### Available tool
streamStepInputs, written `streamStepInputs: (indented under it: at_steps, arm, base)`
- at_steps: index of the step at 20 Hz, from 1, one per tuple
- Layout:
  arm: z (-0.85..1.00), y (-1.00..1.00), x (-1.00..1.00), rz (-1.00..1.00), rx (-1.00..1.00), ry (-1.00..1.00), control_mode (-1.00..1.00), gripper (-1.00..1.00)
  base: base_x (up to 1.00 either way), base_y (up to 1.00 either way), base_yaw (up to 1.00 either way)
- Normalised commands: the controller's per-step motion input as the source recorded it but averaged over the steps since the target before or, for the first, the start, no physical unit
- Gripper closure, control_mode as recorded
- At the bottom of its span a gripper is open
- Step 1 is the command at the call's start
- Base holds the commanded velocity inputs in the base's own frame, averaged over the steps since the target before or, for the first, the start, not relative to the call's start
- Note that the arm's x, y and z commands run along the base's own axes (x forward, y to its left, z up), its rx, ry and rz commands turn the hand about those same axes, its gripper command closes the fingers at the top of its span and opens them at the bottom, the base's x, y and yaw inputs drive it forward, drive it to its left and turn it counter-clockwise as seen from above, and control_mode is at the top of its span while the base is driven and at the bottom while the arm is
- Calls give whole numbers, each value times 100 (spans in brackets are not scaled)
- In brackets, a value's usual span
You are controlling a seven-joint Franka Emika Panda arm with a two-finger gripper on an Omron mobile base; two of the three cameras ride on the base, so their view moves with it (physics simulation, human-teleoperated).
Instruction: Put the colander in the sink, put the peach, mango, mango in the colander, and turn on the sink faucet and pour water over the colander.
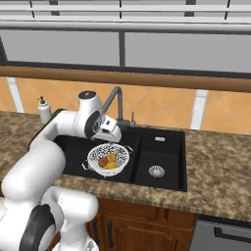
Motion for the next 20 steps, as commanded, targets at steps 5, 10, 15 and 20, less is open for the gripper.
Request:
streamStepInputs:
  at_steps: [5,10,15,20]
  arm:
    - [0,-59,-2,16,4,-25,-100,-100]
    - [0,-46,8,14,7,-27,-100,-100]
    - [0,-29,25,11,11,-31,-100,-100]
    - [0,-21,37,11,12,-25,-100,-100]
  base:
    - [0,0,0]
    - [0,0,0]
    - [0,0,0]
    - [0,0,0]
